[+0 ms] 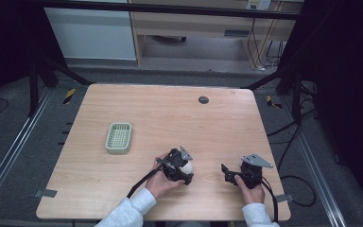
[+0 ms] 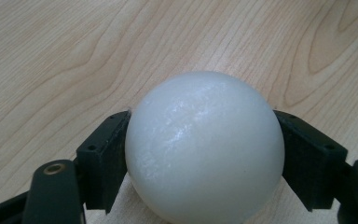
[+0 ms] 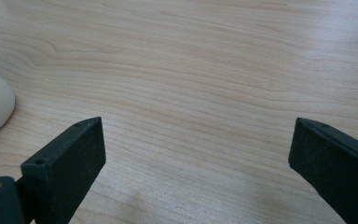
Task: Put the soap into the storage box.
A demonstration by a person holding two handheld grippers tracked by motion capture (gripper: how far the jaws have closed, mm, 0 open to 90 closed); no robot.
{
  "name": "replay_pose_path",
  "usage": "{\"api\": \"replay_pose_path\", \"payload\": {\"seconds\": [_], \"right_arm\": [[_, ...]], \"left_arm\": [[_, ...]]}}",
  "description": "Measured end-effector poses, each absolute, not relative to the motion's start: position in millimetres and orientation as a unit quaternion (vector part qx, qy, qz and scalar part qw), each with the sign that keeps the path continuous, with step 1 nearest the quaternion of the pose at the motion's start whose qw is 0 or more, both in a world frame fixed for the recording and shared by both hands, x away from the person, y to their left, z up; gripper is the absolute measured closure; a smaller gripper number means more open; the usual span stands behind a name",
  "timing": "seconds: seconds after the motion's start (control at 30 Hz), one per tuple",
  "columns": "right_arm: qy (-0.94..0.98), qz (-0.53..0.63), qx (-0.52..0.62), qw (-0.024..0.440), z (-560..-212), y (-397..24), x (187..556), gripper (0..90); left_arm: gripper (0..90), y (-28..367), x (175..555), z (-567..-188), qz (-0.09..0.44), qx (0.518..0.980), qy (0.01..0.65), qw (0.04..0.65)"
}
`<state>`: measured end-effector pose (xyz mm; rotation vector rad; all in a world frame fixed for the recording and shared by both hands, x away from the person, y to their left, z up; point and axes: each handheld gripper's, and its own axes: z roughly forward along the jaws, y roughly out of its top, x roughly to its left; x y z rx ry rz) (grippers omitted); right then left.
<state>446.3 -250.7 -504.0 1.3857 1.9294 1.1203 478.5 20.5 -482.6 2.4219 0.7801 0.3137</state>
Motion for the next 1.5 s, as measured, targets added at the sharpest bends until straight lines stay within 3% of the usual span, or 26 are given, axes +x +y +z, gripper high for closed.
{"api": "replay_pose_path", "payload": {"seconds": [0.7,1.5], "right_arm": [[0.710,0.412,0.511,0.256,-504.2,-250.8,446.4,4.1],[0.709,0.412,0.512,0.254,-504.2,-250.9,446.0,4.1]], "left_arm": [[23.9,36.3,470.4,-462.2,0.122,0.898,0.289,0.308],[23.8,85.1,468.1,-445.1,0.136,0.879,0.322,0.324]]}}
